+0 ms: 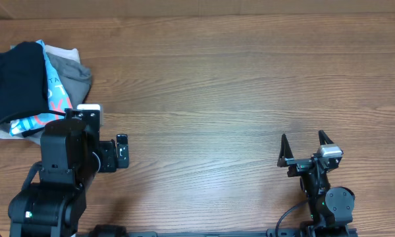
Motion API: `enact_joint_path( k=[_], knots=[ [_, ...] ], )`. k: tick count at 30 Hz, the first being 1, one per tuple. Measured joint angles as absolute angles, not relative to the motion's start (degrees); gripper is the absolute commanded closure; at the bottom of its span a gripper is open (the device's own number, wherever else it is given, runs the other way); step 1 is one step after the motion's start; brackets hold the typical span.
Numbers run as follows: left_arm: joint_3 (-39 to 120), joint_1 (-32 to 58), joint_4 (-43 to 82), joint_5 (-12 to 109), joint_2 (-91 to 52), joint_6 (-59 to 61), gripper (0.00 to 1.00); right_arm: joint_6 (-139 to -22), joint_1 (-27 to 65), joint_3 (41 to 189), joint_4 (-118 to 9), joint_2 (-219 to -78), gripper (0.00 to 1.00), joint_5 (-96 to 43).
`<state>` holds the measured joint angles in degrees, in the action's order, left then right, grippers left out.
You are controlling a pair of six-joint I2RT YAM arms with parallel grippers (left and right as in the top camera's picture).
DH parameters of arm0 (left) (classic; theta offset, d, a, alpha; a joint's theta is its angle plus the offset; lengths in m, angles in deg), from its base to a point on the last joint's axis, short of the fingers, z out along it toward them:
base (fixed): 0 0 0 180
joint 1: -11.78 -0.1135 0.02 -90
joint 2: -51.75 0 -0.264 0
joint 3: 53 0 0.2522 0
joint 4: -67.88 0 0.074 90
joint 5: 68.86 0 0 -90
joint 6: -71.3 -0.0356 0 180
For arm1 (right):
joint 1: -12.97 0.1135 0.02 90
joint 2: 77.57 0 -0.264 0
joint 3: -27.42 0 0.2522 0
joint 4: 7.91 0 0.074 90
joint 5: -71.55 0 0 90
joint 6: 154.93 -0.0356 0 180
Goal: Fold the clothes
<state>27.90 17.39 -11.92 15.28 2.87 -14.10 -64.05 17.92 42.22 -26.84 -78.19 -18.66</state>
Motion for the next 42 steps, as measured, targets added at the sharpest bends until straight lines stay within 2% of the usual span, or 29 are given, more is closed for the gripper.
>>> enact_joint_path(
  k=[23,29,34,42],
  knots=[
    [27.9,17.39,-11.92,15.28,3.0,-14.12,0.0,-63.83,17.92,42.22,-26.82,-78.21,0.0,-18.68],
    [24.82,17.39,-11.33,15.28,9.14,-14.12,0.0,-63.85,17.92,42.22,-26.84,-78.21,0.0,-18.66],
    [12.86,17.39,-2.3,15.28,18.71,-13.55,0.0,-63.81,17.92,42.22,-26.82,-78.19,0.0,-18.68],
    [-15.84,16.62,25.48,16.72,39.22,-10.38,0.0,-63.83,17.92,42.22,-26.86,-78.21,0.0,-18.68]
  ],
)
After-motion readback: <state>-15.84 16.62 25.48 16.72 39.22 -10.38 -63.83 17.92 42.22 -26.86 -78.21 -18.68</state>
